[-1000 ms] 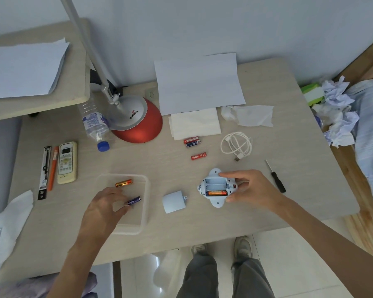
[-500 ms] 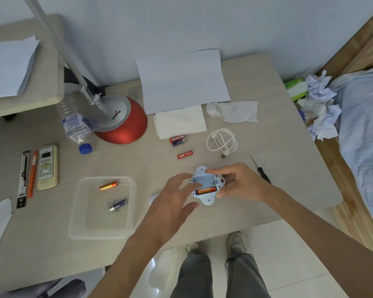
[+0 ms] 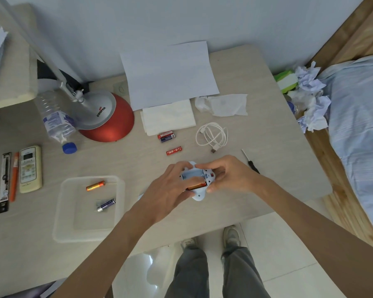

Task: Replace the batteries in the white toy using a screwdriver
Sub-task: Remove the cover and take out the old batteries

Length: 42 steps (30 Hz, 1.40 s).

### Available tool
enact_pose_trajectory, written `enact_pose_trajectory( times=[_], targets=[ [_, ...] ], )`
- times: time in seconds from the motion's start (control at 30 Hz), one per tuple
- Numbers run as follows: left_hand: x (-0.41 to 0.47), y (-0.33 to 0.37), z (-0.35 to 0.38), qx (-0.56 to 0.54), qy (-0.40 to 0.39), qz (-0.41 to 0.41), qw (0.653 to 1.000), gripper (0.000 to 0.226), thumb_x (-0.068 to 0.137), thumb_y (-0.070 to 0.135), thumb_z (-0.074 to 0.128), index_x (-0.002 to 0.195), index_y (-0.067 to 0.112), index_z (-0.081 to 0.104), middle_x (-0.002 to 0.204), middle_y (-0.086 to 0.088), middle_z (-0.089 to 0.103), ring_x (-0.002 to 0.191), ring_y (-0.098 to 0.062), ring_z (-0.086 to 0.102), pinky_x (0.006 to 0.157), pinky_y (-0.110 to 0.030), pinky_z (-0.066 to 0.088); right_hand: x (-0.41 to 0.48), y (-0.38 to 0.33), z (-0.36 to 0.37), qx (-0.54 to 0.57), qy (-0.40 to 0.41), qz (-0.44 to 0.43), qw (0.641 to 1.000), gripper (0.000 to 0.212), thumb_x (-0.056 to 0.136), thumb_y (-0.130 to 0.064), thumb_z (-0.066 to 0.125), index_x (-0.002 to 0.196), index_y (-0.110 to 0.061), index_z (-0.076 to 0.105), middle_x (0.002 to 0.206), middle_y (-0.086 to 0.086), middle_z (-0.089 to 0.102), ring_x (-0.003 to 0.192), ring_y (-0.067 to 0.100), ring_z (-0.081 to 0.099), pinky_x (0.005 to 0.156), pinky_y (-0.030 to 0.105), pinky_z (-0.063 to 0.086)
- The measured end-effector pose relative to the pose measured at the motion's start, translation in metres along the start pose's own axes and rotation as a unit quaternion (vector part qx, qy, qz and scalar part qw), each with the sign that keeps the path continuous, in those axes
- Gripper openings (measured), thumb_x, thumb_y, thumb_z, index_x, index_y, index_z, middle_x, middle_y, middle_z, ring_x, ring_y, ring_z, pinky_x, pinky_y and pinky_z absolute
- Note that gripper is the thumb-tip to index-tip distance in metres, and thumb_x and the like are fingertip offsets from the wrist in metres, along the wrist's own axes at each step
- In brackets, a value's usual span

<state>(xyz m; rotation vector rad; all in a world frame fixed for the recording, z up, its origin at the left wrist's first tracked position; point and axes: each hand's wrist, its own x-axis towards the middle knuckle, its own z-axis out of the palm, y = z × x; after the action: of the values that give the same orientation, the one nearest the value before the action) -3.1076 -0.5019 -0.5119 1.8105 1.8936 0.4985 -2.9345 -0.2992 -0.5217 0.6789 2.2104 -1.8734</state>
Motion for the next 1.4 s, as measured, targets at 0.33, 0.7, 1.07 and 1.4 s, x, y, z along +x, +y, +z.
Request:
enact_pose_trajectory(
  times=[0.33,0.7,1.07,1.4],
  targets=[
    [0.012,-0.007,-0.005,0.037,-0.049,0.028,0.998,0.052,0.102,0.037,0.073,0.15,0.04,0.052,0.153,-0.005,0.039,0.128,-0.025,0.053,0.086,-0.035,0.063,0.003,0.003,-0.004,-0.006,-0.009,0.019,1.0,0.074,0.076,0.006,0.093,0.144,-0.015,0.07,0.12,-0.002,0.084,0.108,0.015,0.082,0.099,0.041,0.065],
    [0.023,-0.01,-0.008,0.025,-0.079,0.02,0.996,0.047,0.103,0.04,0.071,0.145,0.045,0.05,0.144,-0.002,0.034,0.118,-0.018,0.049,0.079,-0.027,0.053,0.005,0.008,-0.004,0.01,-0.016,0.025,1.0,0.076,0.079,0.006,0.092,0.148,-0.014,0.067,0.123,0.005,0.083,0.11,0.019,0.082,0.101,0.041,0.064],
    [0.003,-0.01,0.027,-0.176,0.045,-0.099,0.978,0.039,0.097,0.038,0.079,0.135,0.03,0.076,0.148,0.01,0.038,0.134,-0.009,0.05,0.105,-0.035,0.056,0.006,0.011,-0.004,-0.003,-0.004,0.018,1.0,0.077,0.077,0.005,0.093,0.148,-0.01,0.066,0.129,0.003,0.08,0.113,0.015,0.08,0.098,0.034,0.065],
    [0.005,0.005,0.039,-0.301,0.13,-0.19,0.925,0.028,0.083,0.022,0.095,0.106,0.032,0.083,0.139,0.011,0.048,0.128,-0.01,0.057,0.104,-0.022,0.055,0.005,0.014,-0.002,0.023,-0.002,0.02,1.0,0.076,0.077,0.006,0.093,0.146,-0.011,0.068,0.125,0.004,0.082,0.113,0.02,0.081,0.097,0.038,0.066]
  ],
)
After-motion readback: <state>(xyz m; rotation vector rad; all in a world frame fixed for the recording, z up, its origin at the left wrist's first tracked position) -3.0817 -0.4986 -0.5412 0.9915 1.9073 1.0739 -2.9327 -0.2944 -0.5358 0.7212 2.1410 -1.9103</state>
